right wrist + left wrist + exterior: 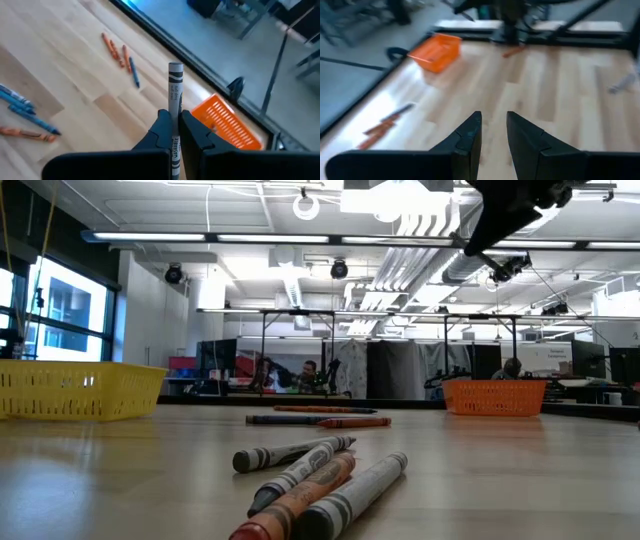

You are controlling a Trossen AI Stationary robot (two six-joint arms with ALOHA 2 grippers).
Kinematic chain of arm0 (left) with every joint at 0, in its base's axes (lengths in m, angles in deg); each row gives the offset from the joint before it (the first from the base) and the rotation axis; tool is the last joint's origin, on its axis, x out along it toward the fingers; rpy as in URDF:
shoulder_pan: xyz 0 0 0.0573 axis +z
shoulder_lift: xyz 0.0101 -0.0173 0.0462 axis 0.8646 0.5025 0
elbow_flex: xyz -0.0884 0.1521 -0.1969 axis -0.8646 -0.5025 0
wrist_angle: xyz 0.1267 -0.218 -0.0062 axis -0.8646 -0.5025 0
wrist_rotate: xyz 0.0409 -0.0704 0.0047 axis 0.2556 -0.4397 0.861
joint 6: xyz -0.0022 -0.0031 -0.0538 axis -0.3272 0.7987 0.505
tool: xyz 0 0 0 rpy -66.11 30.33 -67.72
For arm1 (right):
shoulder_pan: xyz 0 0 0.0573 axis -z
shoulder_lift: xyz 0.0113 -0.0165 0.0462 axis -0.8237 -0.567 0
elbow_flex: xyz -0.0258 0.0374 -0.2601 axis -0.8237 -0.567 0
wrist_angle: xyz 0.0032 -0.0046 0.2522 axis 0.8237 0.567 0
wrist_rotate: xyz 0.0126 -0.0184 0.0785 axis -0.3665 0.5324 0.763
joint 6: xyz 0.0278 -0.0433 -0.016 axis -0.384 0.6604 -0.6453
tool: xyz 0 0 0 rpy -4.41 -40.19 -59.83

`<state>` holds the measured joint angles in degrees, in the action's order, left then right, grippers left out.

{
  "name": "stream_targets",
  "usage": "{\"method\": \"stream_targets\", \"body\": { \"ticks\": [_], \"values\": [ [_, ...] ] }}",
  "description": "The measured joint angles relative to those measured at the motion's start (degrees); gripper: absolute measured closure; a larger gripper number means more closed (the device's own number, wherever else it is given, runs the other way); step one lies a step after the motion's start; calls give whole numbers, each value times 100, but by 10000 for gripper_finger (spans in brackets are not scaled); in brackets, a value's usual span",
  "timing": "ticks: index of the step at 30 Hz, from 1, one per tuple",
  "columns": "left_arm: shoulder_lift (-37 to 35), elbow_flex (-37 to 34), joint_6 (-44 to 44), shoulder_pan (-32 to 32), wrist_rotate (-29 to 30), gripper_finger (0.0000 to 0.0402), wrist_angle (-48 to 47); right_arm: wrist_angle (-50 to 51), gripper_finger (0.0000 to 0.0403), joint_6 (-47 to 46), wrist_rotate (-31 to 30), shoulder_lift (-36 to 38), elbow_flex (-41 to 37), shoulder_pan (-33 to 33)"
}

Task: Sort crayons
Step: Put the gray crayon into the orange bin

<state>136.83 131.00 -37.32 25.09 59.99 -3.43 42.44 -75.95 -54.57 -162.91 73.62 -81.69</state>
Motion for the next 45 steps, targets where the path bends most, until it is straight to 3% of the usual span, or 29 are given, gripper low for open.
{"method": "stream_targets", "body": {
  "ticks": [6, 16, 28, 33, 45],
  "values": [
    [17, -217, 1, 324, 309, 323, 137, 102, 402, 385, -252, 0, 0, 593],
    [17, -428, -145, 1041, 325, 323, 257, 32, 402, 1509, 27, -2, 0, 2500],
    [17, -428, -1218, 1644, 320, 323, 249, -631, 402, 3269, 1153, -97, 0, 4478],
    [17, -428, -1455, 1812, 298, 323, 177, -1022, 402, 3818, 1677, -295, 0, 4841],
    [15, -426, -220, 1882, 737, 323, -1305, -1098, 402, 3922, 1901, -1295, 0, 5000]
  ]
}}
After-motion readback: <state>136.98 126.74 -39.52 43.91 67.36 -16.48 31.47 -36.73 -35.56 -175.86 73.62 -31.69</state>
